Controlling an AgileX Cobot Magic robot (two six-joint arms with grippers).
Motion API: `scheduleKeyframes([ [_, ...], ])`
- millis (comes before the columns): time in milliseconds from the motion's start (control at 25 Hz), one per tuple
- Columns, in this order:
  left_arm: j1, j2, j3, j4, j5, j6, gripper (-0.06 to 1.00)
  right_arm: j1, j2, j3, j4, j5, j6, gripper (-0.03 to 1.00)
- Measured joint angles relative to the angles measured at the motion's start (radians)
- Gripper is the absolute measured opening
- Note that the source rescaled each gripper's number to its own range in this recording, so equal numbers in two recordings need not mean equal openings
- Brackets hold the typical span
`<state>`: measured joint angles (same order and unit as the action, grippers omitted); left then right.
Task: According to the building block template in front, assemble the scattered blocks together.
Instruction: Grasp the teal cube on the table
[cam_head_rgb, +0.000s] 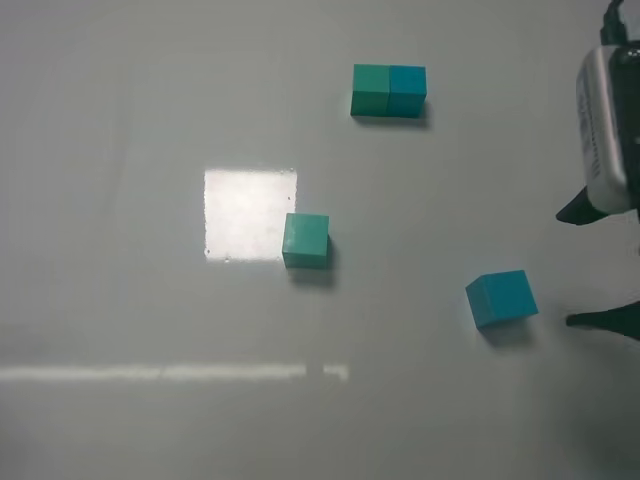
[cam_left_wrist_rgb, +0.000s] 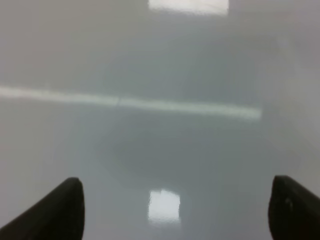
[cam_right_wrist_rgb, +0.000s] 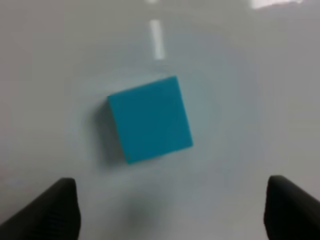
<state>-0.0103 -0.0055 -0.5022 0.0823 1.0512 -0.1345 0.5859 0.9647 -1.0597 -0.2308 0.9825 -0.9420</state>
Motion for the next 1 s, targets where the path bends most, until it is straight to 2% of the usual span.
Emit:
scheduleKeyframes([
  [160, 0.0, 0.0, 0.0, 0.0, 0.0, 0.0, 0.68, 0.023, 0.075, -0.001, -0.048, -0.021, -0.024, 0.95],
  [280, 0.0, 0.0, 0.0, 0.0, 0.0, 0.0, 0.68, 0.027, 0.129, -0.001, -0.073, -0.027, -0.052, 0.99],
  [520, 0.0, 0.0, 0.0, 0.0, 0.0, 0.0, 0.68, 0.027, 0.189, 0.003, -0.109, -0.083, -0.108, 1.0],
  [840, 0.0, 0.0, 0.0, 0.0, 0.0, 0.0, 0.68, 0.027, 0.227, 0.055, -0.136, -0.147, -0.114, 1.0],
  [1000, 0.0, 0.0, 0.0, 0.0, 0.0, 0.001, 0.68, 0.027, 0.227, 0.092, -0.137, -0.153, -0.115, 0.91],
])
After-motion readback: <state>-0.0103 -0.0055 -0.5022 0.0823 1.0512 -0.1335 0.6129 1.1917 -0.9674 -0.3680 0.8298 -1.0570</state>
